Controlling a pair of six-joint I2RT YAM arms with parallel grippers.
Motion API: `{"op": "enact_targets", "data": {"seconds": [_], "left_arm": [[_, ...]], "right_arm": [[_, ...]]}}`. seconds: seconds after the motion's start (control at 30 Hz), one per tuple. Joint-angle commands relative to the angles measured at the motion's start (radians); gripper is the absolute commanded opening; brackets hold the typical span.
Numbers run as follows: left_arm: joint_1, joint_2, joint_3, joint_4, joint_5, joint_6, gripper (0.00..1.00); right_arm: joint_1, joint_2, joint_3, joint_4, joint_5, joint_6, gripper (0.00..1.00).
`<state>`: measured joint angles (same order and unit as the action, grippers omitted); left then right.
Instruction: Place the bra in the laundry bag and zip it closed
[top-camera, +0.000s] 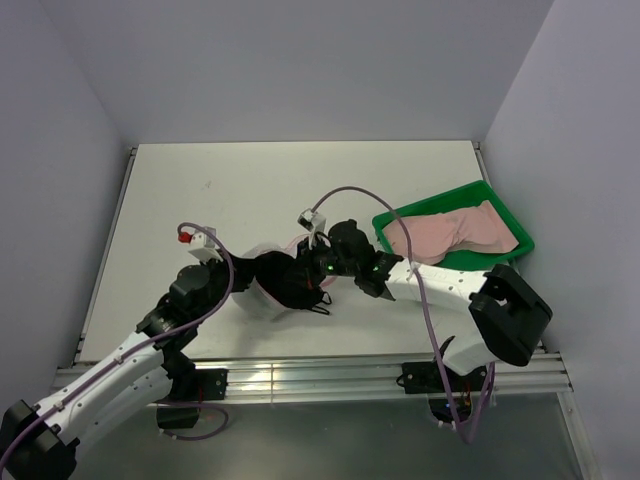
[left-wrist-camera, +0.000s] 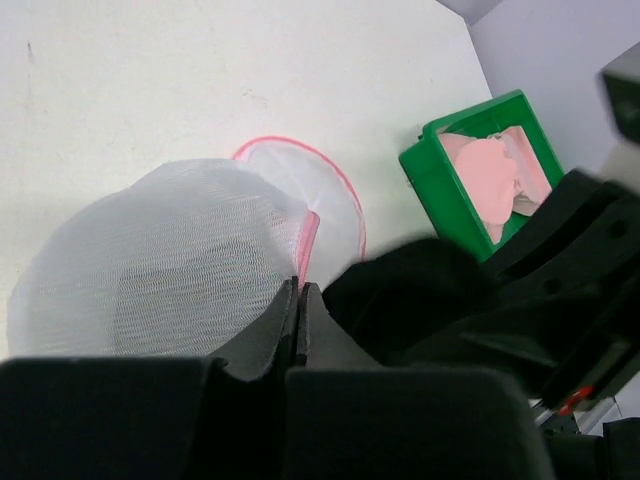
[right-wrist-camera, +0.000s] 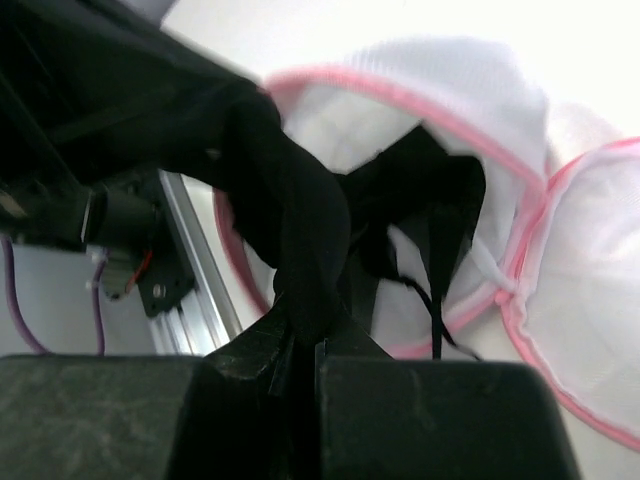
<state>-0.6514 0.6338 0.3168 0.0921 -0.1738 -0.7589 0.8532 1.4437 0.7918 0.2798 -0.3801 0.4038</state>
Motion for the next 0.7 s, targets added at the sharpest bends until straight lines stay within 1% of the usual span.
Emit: {"op": "enact_targets", "data": {"seconds": [0.0, 0.07, 0.13, 0.27, 0.33, 0.43, 0.53, 0.57, 0.63, 0.67], "left_arm": [[0.003, 0.026, 0.07, 0.078, 0.007, 0.033, 0.0], [0.002, 0.026, 0.071, 0.089, 0.01, 0.032, 0.0], [0.002, 0.02, 0.082, 0.103, 0.011, 0.036, 0.0], [0.003, 0.027, 0.102, 0.103, 0.034, 0.053, 0.0], [0.003, 0.026, 0.085, 0.124, 0.078, 0.043, 0.0], [0.003, 0.037, 0.064, 0.115, 0.134, 0.02, 0.0], [0.004, 0.009, -0.008, 0.129, 0.166, -0.034, 0.0], [0.003, 0.001, -0.019, 0.126, 0.166, -0.049, 0.0], [0.003, -0.025, -0.024, 0.066, 0.166, -0.054, 0.0], [0.002, -0.045, -0.027, 0.051, 0.166, -0.057, 0.0]], "right_arm": [[0.017, 0.032, -0.029, 0.058, -0.077, 0.026, 0.0], [0.033, 0.058, -0.025, 0.041, -0.085, 0.023, 0.0], [0.053, 0.063, -0.029, 0.027, -0.057, 0.021, 0.0], [0.061, 0.081, -0.017, 0.026, -0.072, 0.029, 0.0], [0.066, 0.086, 0.009, -0.008, -0.039, 0.024, 0.0], [0.063, 0.078, 0.041, 0.016, 0.013, 0.062, 0.0], [0.063, 0.063, 0.078, 0.028, 0.142, 0.166, 0.0], [0.064, 0.054, 0.07, 0.051, 0.177, 0.252, 0.0], [0.067, 0.026, 0.037, 0.154, 0.263, 0.328, 0.0], [0.069, 0.024, 0.034, 0.165, 0.302, 0.392, 0.0]]}}
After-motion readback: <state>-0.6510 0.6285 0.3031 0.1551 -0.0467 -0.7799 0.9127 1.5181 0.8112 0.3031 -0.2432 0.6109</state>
